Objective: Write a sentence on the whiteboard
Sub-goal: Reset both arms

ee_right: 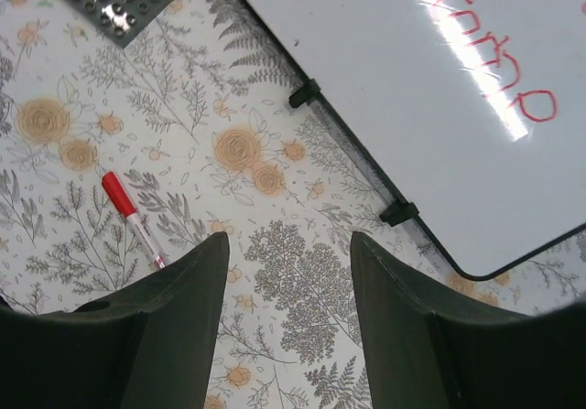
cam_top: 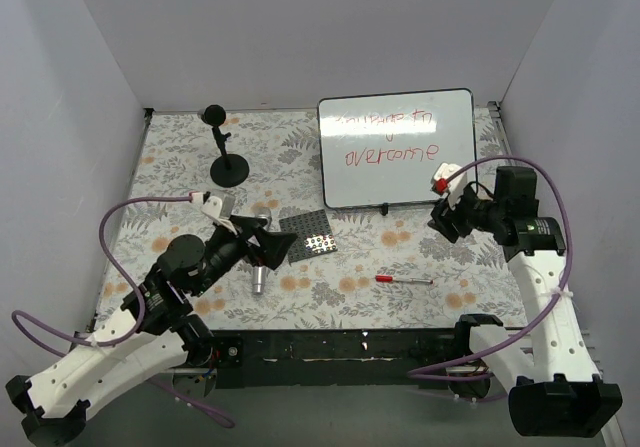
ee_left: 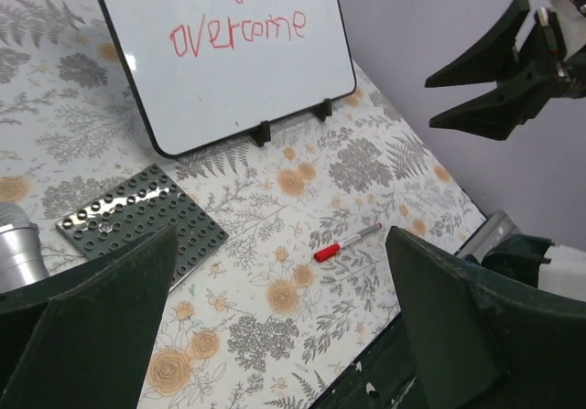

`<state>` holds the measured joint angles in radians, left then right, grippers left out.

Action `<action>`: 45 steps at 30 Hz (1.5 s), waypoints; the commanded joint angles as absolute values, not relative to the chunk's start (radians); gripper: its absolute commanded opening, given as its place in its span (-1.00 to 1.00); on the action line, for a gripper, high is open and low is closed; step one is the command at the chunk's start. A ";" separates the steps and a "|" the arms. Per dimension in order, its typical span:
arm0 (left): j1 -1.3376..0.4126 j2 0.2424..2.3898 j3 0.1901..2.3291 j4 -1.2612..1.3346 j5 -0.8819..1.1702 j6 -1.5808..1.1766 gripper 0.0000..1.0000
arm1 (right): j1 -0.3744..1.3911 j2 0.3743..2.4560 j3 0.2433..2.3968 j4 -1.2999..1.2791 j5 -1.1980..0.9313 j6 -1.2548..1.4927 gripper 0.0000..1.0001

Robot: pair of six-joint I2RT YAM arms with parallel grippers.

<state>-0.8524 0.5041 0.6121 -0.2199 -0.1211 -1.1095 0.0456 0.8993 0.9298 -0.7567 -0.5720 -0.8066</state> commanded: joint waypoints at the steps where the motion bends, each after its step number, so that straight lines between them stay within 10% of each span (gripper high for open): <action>1: -0.847 0.515 0.707 -0.340 -0.271 -1.115 0.96 | -0.017 0.877 1.052 -0.767 -0.600 -0.623 0.26; 12: -0.847 0.595 0.943 -0.479 -0.291 -1.039 0.96 | -0.087 0.835 1.213 -0.653 -0.505 -0.218 0.67; 45: -0.847 0.600 0.939 -0.506 -0.385 -1.069 0.96 | -0.101 0.808 1.154 -0.512 -0.360 -0.046 0.64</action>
